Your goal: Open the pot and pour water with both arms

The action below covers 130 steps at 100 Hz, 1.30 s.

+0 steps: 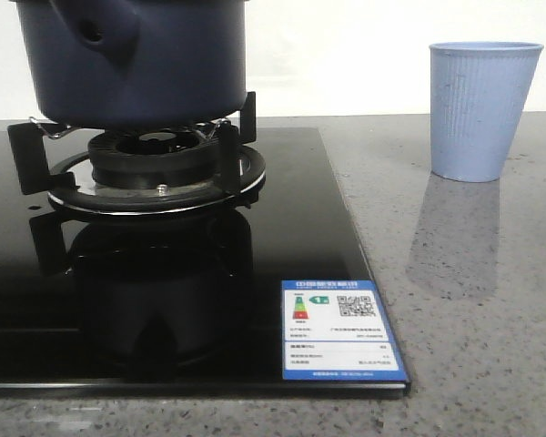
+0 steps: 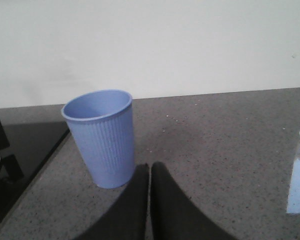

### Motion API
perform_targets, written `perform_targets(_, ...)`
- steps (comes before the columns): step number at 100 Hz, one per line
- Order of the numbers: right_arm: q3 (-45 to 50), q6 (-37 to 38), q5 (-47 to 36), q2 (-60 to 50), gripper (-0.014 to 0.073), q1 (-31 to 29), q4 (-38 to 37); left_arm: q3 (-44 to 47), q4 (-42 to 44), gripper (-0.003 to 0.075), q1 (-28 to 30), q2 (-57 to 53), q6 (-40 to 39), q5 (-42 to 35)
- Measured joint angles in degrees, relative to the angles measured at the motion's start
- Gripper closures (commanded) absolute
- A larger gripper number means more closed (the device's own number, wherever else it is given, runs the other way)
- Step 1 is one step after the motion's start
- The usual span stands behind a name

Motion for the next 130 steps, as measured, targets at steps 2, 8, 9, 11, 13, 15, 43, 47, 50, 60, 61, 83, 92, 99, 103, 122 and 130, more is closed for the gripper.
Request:
perform_targets(2, 0.0, -1.2, 0.6, 0.0, 0.0639, 0.0, 1.6, 0.0, 0.0, 0.0739, 0.0, 0.0, 0.0, 0.0)
perform_targets(8, 0.0, -12.5, 2.2, 0.0, 0.0639, 0.0, 13.1, 0.0, 0.0, 0.0739, 0.0, 0.0, 0.0, 0.0)
perform_targets(9, 0.0, -14.3, 2.6, 0.0, 0.0639, 0.0, 14.7, 0.0, 0.0, 0.0739, 0.0, 0.0, 0.0, 0.0)
perform_targets(11, 0.0, -20.4, 3.1, 0.0, 0.0639, 0.0, 20.1, 0.0, 0.0, 0.0739, 0.0, 0.0, 0.0, 0.0)
perform_targets(13, 0.0, -27.1, 3.5, 0.0, 0.0639, 0.0, 26.1, 0.0, 0.0, 0.0739, 0.0, 0.0, 0.0, 0.0)
perform_targets(15, 0.0, -34.2, 4.1, 0.0, 0.0639, 0.0, 32.6, 0.0, 0.0, 0.0739, 0.0, 0.0, 0.0, 0.0)
perform_targets(43, 0.0, -82.0, 13.9, 0.0, 0.0639, 0.0, 79.4, 0.0, 0.0, 0.0739, 0.0, 0.0, 0.0, 0.0)
perform_targets(47, 0.0, -82.9, 13.8, 0.0, 0.0639, 0.0, 80.0, 0.0, -0.1, 0.0739, 0.0, 0.0, 0.0, 0.0)
perform_targets(50, 0.0, -83.2, 13.5, 0.0, 0.0639, 0.0, 80.1, 0.0, -0.1, 0.0739, 0.0, 0.0, 0.0, 0.0)
perform_targets(60, 0.6, -85.3, 9.7, 0.0, 0.0639, 0.0, 81.1, 0.0, -0.1, 0.0739, 0.0, 0.0, 0.0, 0.1)
perform_targets(61, 0.9, -86.1, 9.0, 0.0, 0.0639, 0.0, 81.7, 0.0, -0.1, 0.0739, 0.0, 0.0, 0.0, 0.1)
perform_targets(83, 8.4, -107.0, 4.0, -5.5, 0.0639, 1.1, 101.5, 0.0, -0.1, 0.0739, 0.0, 0.0, 0.0, 0.1)
perform_targets(92, 12.2, -109.0, 3.8, -10.5, 0.0639, 1.4, 102.6, 0.0, -0.1, 0.0739, 0.0, 0.0, 0.0, 0.1)
perform_targets(99, 14.2, -109.6, 4.0, -14.6, 0.0639, 1.4, 102.7, 0.0, -0.1, 0.0739, 0.0, 0.0, -0.1, 0.1)
perform_targets(103, 14.2, -109.8, 4.6, -16.7, 0.0639, 1.4, 102.8, 0.0, -0.1, 0.0739, 0.0, 0.0, -0.1, 0.1)
perform_targets(122, 14.1, -109.9, 13.6, -20.5, 0.0639, 1.4, 102.8, 0.0, -0.1, 0.0739, 0.0, 0.0, -0.1, 0.1)
perform_targets(130, 14.1, -109.9, 14.7, -20.5, 0.0639, 1.5, 102.7, 0.0, -0.1, 0.0739, 0.0, 0.0, -0.1, 0.1)
